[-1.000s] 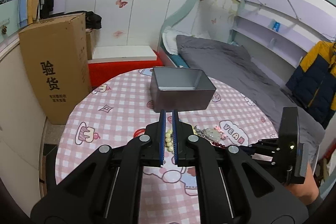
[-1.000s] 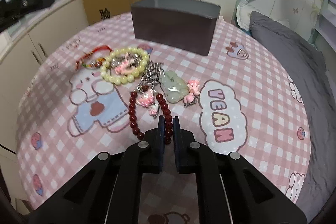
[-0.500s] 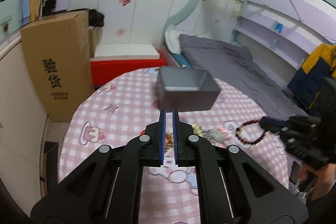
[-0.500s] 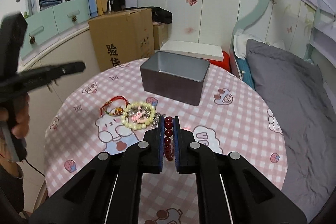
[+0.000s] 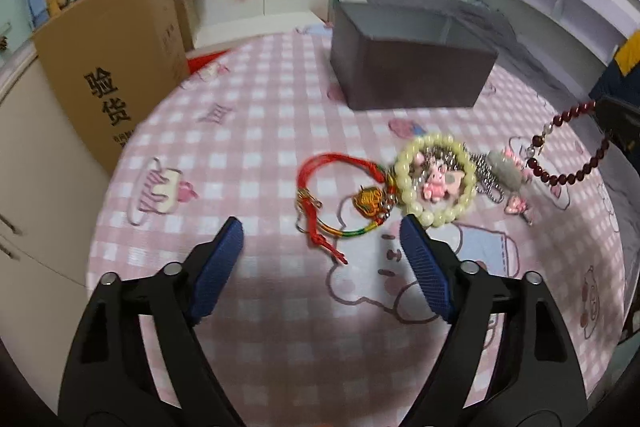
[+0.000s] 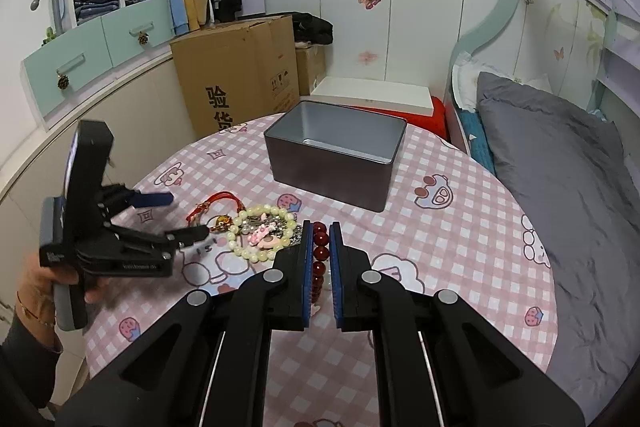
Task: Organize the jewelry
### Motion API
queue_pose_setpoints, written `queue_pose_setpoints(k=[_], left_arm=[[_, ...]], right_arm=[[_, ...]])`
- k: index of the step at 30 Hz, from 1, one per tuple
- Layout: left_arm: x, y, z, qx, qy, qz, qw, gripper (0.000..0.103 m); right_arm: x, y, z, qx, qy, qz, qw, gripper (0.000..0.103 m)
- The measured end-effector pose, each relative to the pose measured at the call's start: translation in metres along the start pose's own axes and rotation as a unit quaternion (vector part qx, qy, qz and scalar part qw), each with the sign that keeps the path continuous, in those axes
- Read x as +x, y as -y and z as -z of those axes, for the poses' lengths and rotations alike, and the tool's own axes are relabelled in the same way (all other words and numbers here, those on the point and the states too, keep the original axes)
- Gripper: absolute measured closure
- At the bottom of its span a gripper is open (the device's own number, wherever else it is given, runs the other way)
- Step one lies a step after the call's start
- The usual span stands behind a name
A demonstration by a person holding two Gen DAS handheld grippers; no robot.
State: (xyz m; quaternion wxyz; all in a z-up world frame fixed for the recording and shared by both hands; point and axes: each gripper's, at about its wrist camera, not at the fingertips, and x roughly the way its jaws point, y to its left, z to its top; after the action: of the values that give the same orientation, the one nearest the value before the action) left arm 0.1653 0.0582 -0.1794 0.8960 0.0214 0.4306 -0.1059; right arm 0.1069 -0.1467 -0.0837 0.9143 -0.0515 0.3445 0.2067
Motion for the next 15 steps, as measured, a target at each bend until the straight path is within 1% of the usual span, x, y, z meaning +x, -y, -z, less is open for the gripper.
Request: queue_pose_setpoints(k=[2,4,5,6,7,8,10,11,13,15], left_arm=[[0.006,-0.001,-0.001,0.002,-0.009,-0.002,1.0,0.034],[0.01,-0.001,-0.003,0.007,-0.008,-0.01,0.9999,0.039],[0.011,0.0,-0.005,0.011,-0.007,-0.012,0.9998,0.05],[0.011,0.0,-0.006,0.014,-0.004,-0.011,0.9998,0.069],[0.012,0.0,-0.008,0.015,-0.002,-0.007,0.9999,0.077],[0.013,0.0,-0.009,0.016,-0.002,-0.003,0.9999,0.082],[0.014,-0.004,-0.011,0.015,-0.002,0.008,0.9999,0.089],[0.014,-0.005,-0.011,0.012,-0.002,0.009,0.9999,0.094],[0.015,-0.007,-0.012,0.01,-0.004,0.014,0.9998,0.096],[0.012,-0.013,-0.013,-0.015,-0.01,0.035,0.9992,0.095]], right_arm=[[0.004,0.002,-0.001,0.0,-0.002,-0.003,1.0,0.097],[0.007,0.001,-0.002,-0.001,-0.004,-0.005,1.0,0.097],[0.009,0.001,-0.003,-0.001,-0.004,-0.006,1.0,0.097],[0.011,0.001,-0.004,-0.001,-0.005,-0.008,1.0,0.097],[0.012,0.002,-0.005,-0.001,-0.005,-0.008,1.0,0.097],[0.014,0.002,-0.006,-0.001,-0.005,-0.01,1.0,0.097],[0.015,0.002,-0.008,-0.001,-0.004,-0.012,1.0,0.097],[0.015,0.003,-0.009,-0.002,-0.004,-0.012,1.0,0.097],[0.016,0.003,-0.011,-0.003,-0.002,-0.012,1.0,0.097],[0.016,0.002,-0.012,-0.003,-0.003,-0.014,1.0,0.097]])
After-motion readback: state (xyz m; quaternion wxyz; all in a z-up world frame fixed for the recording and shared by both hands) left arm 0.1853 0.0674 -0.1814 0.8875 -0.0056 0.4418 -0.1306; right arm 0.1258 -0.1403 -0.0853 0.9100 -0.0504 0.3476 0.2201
